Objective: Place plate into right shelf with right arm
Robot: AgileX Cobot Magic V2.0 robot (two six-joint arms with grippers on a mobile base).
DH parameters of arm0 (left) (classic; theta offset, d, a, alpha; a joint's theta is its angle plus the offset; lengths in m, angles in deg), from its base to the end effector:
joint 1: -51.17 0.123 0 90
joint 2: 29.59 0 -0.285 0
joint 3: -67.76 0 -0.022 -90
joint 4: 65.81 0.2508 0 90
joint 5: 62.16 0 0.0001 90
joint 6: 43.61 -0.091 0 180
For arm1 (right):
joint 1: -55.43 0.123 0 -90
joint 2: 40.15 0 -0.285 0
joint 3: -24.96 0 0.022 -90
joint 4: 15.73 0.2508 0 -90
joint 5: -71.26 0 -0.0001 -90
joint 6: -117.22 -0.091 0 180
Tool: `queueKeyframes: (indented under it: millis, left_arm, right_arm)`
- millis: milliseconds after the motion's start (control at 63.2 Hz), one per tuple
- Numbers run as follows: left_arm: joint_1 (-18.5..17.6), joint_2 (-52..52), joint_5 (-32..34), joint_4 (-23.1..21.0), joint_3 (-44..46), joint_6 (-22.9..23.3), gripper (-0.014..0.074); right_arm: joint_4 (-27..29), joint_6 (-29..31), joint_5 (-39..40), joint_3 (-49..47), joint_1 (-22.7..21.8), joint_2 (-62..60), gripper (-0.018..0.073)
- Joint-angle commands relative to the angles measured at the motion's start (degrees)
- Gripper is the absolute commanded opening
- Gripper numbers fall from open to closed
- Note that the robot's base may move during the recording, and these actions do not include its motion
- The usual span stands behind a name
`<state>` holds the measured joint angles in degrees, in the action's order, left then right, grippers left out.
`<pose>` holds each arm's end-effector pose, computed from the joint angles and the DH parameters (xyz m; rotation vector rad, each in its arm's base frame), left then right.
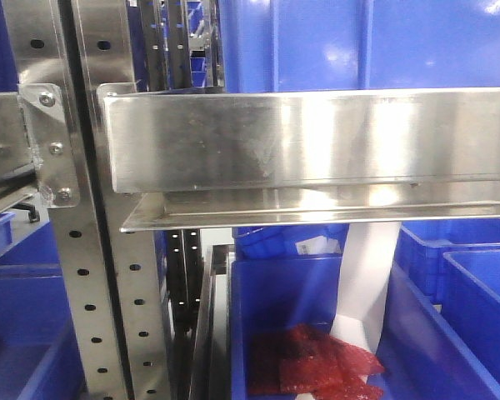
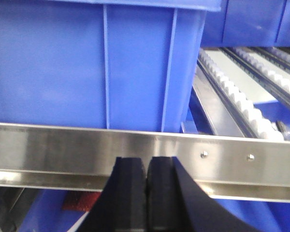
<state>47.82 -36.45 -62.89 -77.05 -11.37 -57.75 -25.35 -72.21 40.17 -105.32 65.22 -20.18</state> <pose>0.0564 -0.0035 0.2017 0.0845 1.5110 -0.0082 0.0495 0.0006 0.3115 -0.0687 1.7511 0.0639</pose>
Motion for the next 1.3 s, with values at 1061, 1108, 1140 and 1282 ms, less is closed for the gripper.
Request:
queueKeyframes:
  millis: [1061, 1108, 1140, 1282]
  left_arm:
    - [0.1, 0.6, 5.1, -0.1, -0.4, 0.1, -0.0047]
    - [0.1, 0.6, 5.1, -0.1, -0.4, 0.1, -0.0047]
    - [0.1, 0.6, 5.1, -0.1, -0.4, 0.1, -0.0047]
    - [0.1, 0.6, 5.1, -0.1, -0.4, 0.1, -0.0047]
  right_arm:
    - [11.6, 8.9, 32.0, 28.7, -10.4, -13.6, 0.0051]
    - [11.6, 8.9, 31.9, 28.7, -10.4, -13.6, 0.0051]
    - [11.7, 8.9, 31.7, 28.7, -10.4, -13.6, 0.0051]
    - [11.7, 8.9, 31.7, 28.7, -10.4, -13.6, 0.0051]
